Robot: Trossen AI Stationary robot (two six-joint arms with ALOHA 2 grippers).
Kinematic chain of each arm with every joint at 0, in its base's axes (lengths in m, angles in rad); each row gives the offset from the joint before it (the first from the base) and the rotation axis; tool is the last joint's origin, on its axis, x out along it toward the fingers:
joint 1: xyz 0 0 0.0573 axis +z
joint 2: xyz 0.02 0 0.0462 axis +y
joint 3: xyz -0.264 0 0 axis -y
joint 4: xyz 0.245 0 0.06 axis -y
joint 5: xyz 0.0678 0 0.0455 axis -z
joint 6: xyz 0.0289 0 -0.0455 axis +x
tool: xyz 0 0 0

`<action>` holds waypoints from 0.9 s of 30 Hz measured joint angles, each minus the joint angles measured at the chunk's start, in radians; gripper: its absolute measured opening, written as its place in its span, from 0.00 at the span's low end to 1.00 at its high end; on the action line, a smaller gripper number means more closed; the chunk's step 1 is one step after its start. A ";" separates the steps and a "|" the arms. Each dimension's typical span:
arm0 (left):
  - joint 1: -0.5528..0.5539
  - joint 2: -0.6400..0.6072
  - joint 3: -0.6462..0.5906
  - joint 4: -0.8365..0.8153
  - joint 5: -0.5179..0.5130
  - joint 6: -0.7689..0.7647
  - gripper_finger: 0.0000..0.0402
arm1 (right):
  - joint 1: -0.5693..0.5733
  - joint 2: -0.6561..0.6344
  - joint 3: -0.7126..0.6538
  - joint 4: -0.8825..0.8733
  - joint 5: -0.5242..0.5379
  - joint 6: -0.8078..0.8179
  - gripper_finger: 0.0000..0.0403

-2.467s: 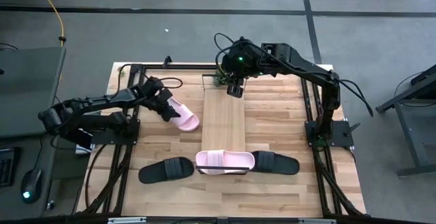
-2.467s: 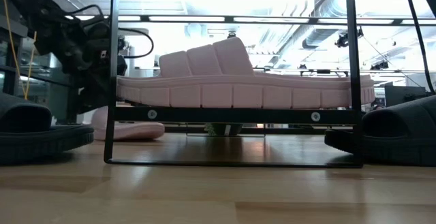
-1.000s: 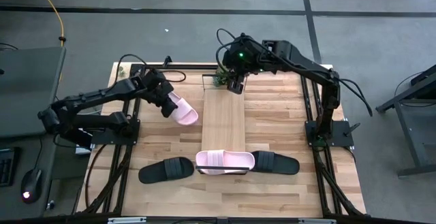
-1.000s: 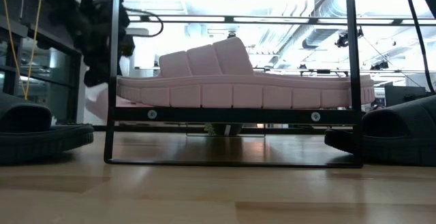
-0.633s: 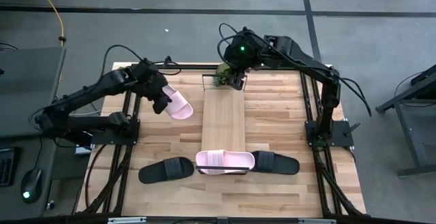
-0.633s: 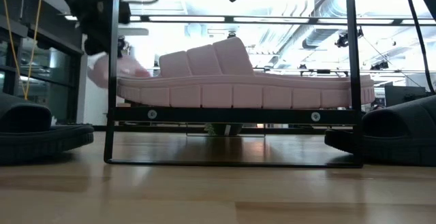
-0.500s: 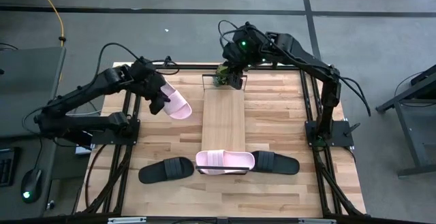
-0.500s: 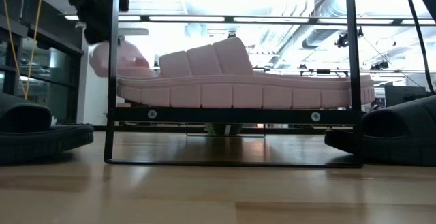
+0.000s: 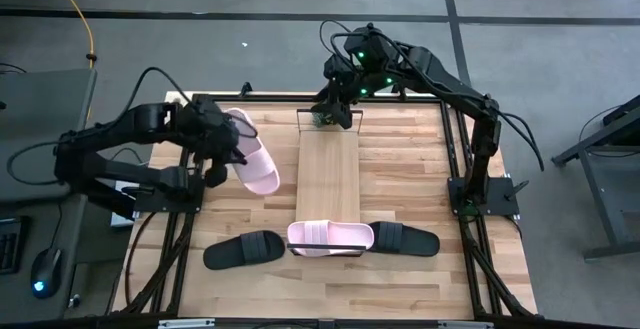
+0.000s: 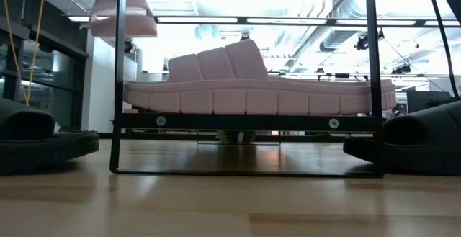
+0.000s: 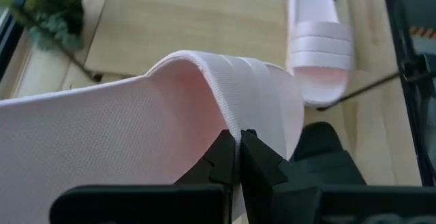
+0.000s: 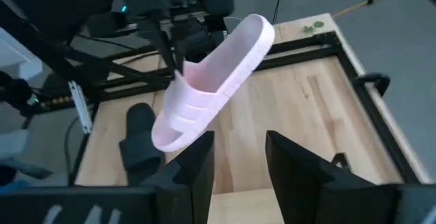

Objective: Pick and place slides into the shelf
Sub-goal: Put the pink slide on the shelf

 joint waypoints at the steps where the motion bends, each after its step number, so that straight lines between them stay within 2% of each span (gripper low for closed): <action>1: -0.026 0.002 0.008 -0.007 -0.014 0.001 0.00 | 0.000 0.000 0.000 -0.001 -0.003 0.010 0.31; 5: -0.136 0.019 0.028 -0.042 -0.067 0.005 0.00 | 0.001 0.003 0.000 -0.004 -0.015 0.046 0.31; 11: -0.277 0.071 0.031 -0.088 -0.136 0.031 0.00 | 0.015 0.024 0.000 -0.003 -0.098 0.057 0.31; 17: -0.371 0.138 0.042 -0.148 -0.246 0.045 0.00 | 0.052 0.062 0.000 0.002 -0.107 0.176 0.31; 21: -0.411 0.180 0.112 -0.212 -0.307 0.037 0.00 | 0.069 0.076 0.000 -0.007 -0.112 0.199 0.31; 27: -0.473 0.238 0.288 -0.229 -0.321 0.040 0.00 | 0.083 0.090 0.000 -0.023 -0.109 0.205 0.31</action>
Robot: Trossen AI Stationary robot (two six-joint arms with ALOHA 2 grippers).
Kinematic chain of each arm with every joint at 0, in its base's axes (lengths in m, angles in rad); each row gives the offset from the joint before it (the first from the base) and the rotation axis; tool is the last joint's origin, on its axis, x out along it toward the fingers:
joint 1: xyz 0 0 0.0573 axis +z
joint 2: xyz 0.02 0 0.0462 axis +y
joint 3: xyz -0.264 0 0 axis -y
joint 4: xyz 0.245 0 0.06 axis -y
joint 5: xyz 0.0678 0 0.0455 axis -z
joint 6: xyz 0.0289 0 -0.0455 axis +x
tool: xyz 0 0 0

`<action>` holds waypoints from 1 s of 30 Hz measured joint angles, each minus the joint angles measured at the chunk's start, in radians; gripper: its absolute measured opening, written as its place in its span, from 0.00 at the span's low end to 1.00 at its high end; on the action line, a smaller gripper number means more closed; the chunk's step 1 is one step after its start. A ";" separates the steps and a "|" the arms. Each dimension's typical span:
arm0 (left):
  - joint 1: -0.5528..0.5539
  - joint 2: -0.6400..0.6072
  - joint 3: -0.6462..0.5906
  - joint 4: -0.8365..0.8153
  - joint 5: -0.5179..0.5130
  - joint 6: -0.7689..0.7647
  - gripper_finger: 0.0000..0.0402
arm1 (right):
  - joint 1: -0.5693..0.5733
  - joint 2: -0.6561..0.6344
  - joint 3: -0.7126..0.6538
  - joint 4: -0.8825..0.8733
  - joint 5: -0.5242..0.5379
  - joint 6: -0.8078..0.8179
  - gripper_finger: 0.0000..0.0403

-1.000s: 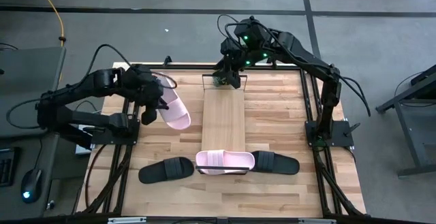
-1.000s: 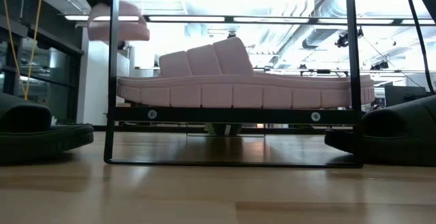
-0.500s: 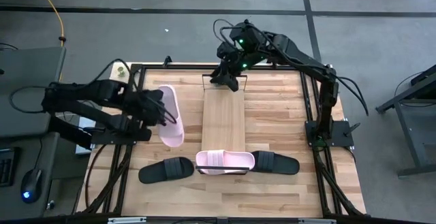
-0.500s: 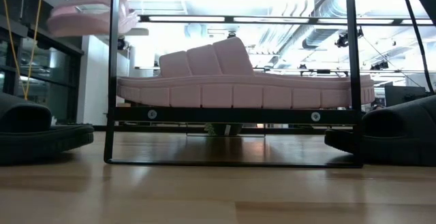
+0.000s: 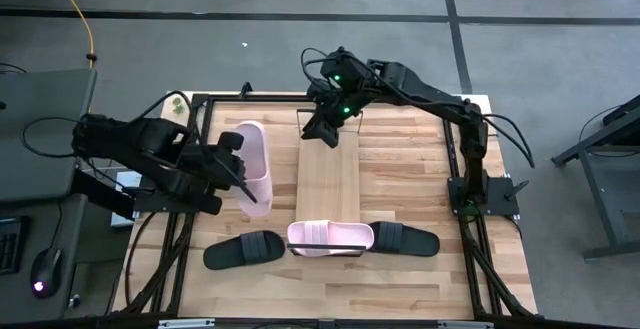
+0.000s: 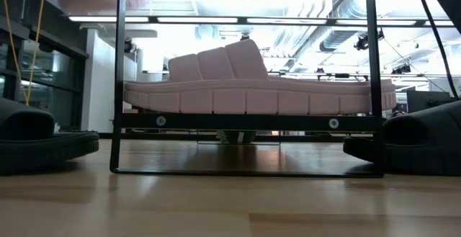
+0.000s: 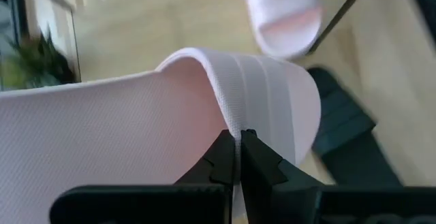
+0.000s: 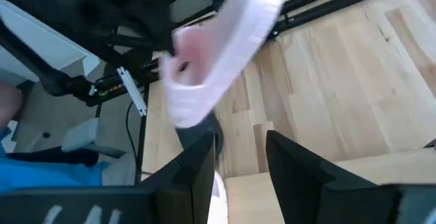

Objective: Pick and place slides into the shelf
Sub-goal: Put the pink slide on the shelf

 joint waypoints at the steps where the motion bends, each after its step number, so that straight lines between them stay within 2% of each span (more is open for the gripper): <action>1: -0.013 0.013 0.030 -0.006 -0.001 0.000 0.00 | 0.004 0.003 0.000 0.010 0.014 0.003 0.31; 7: -0.073 0.100 0.140 -0.078 -0.027 0.008 0.00 | 0.030 0.007 0.000 0.027 0.066 0.007 0.31; 16: -0.096 0.221 0.148 -0.089 -0.023 0.049 0.00 | 0.051 0.012 0.000 0.035 0.065 0.076 0.31; 23: -0.095 0.248 0.148 -0.085 -0.023 0.060 0.00 | 0.074 0.026 0.000 0.054 0.055 0.072 0.31; 26: -0.096 0.248 0.148 -0.086 -0.023 0.059 0.00 | 0.079 0.035 0.000 0.056 0.039 0.070 0.35; 30: -0.096 0.245 0.148 -0.086 -0.020 0.057 0.00 | 0.083 0.053 0.000 0.068 0.010 0.056 0.48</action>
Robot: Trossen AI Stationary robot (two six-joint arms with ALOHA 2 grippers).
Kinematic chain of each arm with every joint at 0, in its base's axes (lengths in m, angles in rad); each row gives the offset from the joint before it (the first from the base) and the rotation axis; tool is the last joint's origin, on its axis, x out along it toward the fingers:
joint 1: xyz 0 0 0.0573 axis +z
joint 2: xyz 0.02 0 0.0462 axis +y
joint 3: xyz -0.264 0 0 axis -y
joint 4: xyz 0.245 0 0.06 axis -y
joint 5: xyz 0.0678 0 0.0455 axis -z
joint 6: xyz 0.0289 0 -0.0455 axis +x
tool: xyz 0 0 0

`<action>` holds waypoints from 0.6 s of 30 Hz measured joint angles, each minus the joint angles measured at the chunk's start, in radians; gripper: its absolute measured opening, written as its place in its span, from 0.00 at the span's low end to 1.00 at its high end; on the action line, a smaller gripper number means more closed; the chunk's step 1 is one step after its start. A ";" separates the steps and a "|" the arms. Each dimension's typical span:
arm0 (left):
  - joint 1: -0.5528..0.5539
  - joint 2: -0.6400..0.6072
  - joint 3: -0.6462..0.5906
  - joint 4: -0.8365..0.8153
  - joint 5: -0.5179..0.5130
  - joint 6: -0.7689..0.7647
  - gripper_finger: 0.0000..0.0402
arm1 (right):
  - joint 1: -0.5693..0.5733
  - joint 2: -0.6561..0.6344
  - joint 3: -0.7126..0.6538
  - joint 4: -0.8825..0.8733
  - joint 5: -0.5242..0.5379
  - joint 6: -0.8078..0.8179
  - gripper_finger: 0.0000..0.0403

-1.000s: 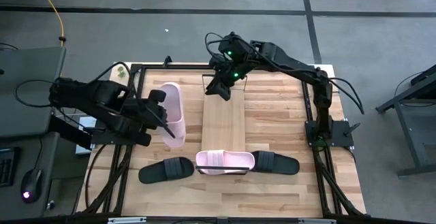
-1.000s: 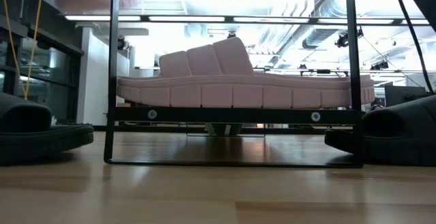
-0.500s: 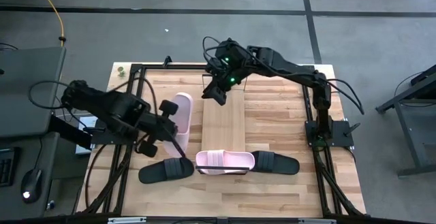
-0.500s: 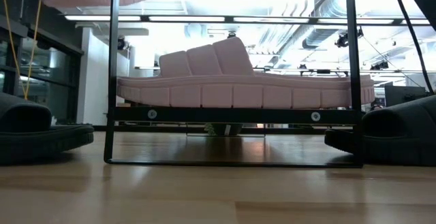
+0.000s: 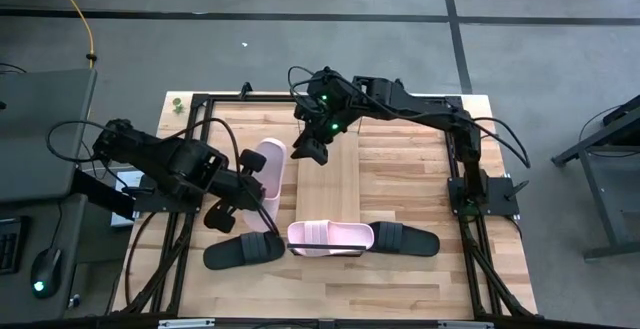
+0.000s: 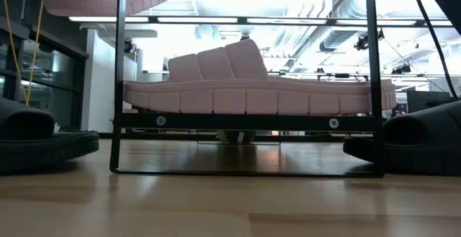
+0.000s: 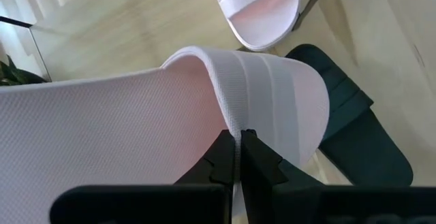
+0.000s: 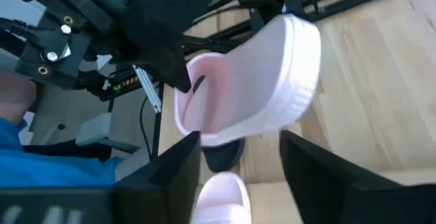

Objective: Pick and place slides into the shelf
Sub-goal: Put the pink slide on the shelf

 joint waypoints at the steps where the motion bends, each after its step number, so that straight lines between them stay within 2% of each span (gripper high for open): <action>1: 0.000 0.000 0.000 0.000 0.000 0.000 0.00 | 0.003 0.004 0.000 0.014 0.000 -0.004 0.51; 6: 0.000 0.000 0.000 0.005 0.003 0.012 0.00 | 0.007 0.016 0.001 0.025 0.011 0.054 0.62; 18: 0.000 0.000 0.000 0.054 0.044 0.027 0.00 | 0.005 0.026 0.000 0.075 0.014 0.080 0.63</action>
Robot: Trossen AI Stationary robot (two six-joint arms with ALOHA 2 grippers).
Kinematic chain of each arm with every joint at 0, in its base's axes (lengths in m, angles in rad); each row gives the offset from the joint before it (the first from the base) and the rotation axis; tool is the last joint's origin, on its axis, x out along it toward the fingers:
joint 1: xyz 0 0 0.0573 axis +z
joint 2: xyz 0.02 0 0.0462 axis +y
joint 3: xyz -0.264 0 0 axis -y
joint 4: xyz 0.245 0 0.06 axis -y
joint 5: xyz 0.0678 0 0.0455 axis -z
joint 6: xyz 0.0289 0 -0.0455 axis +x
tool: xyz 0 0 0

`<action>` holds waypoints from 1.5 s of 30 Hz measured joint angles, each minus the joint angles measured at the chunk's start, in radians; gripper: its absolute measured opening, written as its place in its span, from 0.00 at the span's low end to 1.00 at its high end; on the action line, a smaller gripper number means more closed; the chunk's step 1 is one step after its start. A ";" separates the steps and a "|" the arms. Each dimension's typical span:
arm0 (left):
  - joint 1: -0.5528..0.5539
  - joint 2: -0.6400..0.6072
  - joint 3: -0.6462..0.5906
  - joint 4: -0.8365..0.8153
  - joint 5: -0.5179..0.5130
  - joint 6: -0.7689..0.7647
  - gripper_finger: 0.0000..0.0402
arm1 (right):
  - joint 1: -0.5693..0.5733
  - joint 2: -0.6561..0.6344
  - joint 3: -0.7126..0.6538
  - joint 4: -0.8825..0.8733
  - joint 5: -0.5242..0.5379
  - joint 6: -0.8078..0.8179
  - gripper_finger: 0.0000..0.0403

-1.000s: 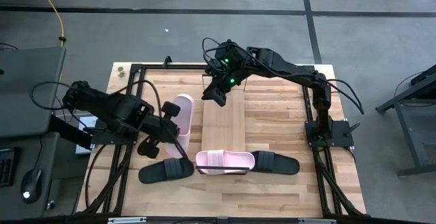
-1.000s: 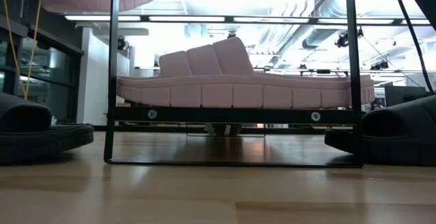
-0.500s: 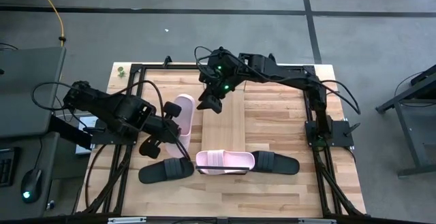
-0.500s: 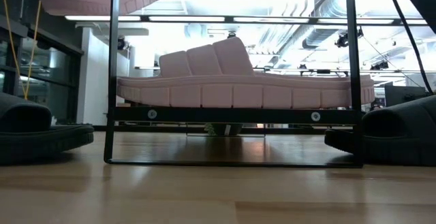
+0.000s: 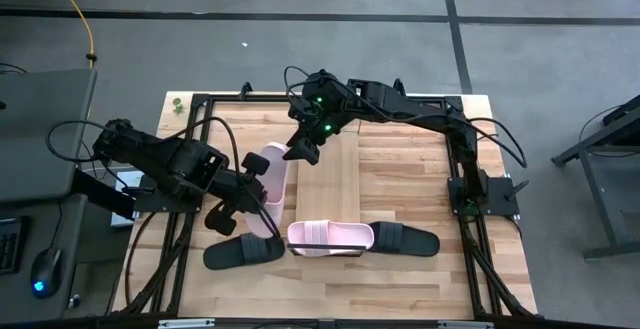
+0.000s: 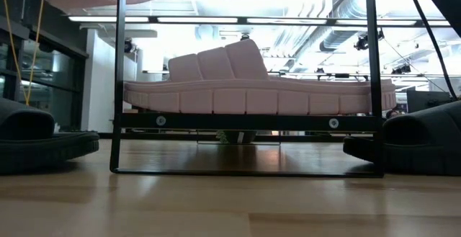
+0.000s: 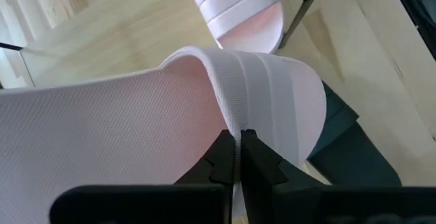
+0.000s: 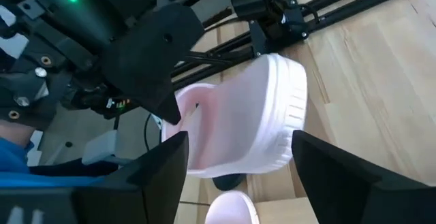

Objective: Pick and place slides into the shelf
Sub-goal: Put the pink slide on the shelf

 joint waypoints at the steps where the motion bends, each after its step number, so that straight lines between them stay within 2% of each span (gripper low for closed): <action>1: 0.000 0.000 0.000 0.000 0.000 0.000 0.00 | -0.001 0.000 0.000 0.005 0.000 0.000 0.63; 16: -0.001 0.000 0.000 0.019 0.024 0.013 0.00 | -0.004 0.059 0.000 0.011 -0.027 0.010 0.63; 28: -0.064 0.000 0.000 0.012 -0.012 0.001 0.00 | -0.032 0.059 0.000 0.010 -0.018 0.007 0.63; 45: -0.063 0.000 0.000 0.017 -0.034 0.005 0.00 | 0.039 0.082 0.000 0.056 -0.028 0.007 0.63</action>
